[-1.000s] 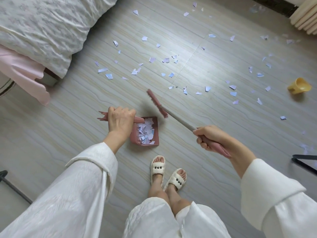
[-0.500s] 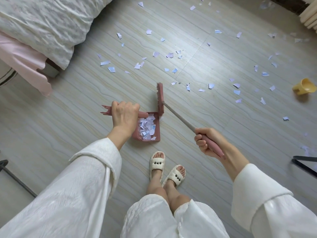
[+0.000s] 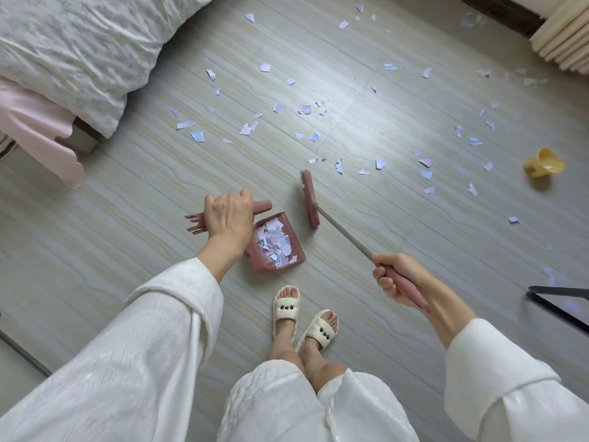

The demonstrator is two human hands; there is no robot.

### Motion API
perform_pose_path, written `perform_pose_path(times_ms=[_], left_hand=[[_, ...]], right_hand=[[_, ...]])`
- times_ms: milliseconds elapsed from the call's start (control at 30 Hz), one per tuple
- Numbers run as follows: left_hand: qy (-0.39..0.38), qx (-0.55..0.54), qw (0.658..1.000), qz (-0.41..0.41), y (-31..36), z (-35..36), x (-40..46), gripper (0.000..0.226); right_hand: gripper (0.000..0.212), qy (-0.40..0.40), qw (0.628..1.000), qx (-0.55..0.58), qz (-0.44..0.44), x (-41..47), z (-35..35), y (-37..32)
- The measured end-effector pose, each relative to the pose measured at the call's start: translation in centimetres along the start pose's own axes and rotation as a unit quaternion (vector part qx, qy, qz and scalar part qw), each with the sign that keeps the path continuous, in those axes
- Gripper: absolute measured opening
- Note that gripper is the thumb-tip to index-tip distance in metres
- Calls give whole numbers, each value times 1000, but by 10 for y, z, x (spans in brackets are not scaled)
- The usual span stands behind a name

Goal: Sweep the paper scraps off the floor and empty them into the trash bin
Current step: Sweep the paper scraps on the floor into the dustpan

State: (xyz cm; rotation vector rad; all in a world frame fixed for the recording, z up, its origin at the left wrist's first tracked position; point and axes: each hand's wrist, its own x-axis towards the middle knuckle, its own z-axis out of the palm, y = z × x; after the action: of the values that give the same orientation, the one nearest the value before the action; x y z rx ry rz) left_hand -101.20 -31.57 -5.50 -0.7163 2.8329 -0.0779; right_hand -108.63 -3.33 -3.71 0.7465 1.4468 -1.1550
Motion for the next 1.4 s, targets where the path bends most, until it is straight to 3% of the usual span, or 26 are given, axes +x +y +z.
perform_pose_path(times_ms=[67,200,333,400,533,633,700,800,867,1167,1400], left_hand=[[-10,1,1000,14,-2,-1,0,10],[-104,-40,991,71,-1,-6,-3,28],[-229,-107,959,129,6,-12,0,34],[-255,-154,946,126,14,-11,0,37],[-151,-158,970,107,31,-4,2,40],[-101,-154,978,94,40,1,6,43],[-92,-149,981,86,44,4,9,47],[-84,-145,983,82,48,7,11,48],[-74,-144,983,86,51,8,8,47],[-89,-125,985,84,55,4,-5,46],[-72,-105,987,98,51,-4,-16,34]], right_hand=[[20,-8,1000,20,-6,-2,-2,-1],[19,-3,1000,-1,-19,-3,-1,-1],[17,24,998,-32,-46,0,-2,0],[15,39,997,-44,-56,3,-7,2],[3,81,982,-147,-92,13,-16,12],[4,64,975,-198,-75,21,-6,20],[9,33,985,-165,-42,21,-6,13],[25,-45,998,-22,42,10,-27,-13],[27,-58,997,-28,46,-1,-41,-19],[26,29,985,-149,-86,4,-24,0],[19,31,999,-32,-26,12,-30,16]])
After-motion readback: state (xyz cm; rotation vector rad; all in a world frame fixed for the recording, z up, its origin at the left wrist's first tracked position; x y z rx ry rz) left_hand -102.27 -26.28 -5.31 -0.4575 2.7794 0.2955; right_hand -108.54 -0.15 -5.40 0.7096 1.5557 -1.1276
